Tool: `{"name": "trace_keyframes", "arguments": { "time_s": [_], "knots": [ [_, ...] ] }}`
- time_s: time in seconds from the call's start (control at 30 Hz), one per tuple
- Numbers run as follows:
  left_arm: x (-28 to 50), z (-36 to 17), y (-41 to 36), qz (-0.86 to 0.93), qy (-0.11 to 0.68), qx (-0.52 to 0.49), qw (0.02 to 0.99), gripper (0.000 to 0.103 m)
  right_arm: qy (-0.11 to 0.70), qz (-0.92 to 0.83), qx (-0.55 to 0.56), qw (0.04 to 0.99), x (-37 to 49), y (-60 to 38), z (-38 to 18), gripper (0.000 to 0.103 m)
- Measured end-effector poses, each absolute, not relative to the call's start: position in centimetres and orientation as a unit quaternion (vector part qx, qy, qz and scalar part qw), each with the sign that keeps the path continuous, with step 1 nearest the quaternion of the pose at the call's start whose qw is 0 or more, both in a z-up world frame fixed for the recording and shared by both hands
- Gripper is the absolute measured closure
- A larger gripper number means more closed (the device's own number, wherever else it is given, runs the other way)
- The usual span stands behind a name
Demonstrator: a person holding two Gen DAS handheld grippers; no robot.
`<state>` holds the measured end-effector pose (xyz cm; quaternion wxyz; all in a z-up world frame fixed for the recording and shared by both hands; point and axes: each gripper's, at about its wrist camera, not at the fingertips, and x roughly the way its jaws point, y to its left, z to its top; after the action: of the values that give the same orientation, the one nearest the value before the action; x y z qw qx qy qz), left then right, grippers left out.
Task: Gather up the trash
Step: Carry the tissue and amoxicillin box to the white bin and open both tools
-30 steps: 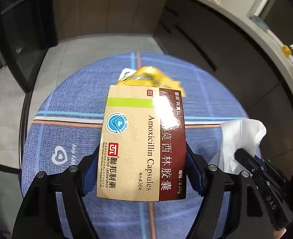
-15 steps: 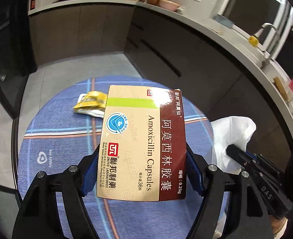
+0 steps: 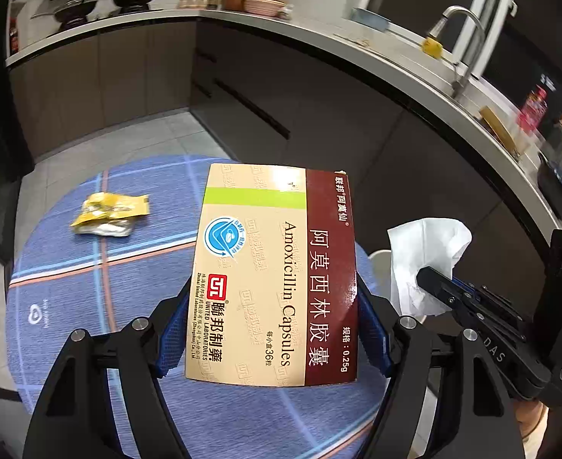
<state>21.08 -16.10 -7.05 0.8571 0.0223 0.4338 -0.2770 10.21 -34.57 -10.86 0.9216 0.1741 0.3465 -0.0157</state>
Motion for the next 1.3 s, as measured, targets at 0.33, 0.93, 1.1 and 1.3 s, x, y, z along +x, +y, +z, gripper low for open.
{"name": "trace_keyframes", "arguments": {
  "time_s": [0.33,0.93,1.1,1.3],
  "knots": [
    [19.1,-7.9,-23.2,-0.323,0.435,0.057,0.839,0.033,0.336,-0.069,0.213,0.915,6.4,-40.7,-12.6,0.097],
    [18.8,-13.1,-36.0,-0.38,0.471,0.105,0.789,0.032,0.37,-0.144,0.272,0.877,2.9,-50.0,-20.1,0.097],
    [19.4,-15.5,-39.9,-0.392,0.479,0.124,0.776,0.032,0.389,-0.147,0.281,0.865,2.8,-52.1,-22.6,0.096],
    [20.4,-20.3,-43.8,-0.389,0.511,0.155,0.751,0.032,0.423,-0.144,0.276,0.851,4.2,-53.4,-26.0,0.096]
  ]
}}
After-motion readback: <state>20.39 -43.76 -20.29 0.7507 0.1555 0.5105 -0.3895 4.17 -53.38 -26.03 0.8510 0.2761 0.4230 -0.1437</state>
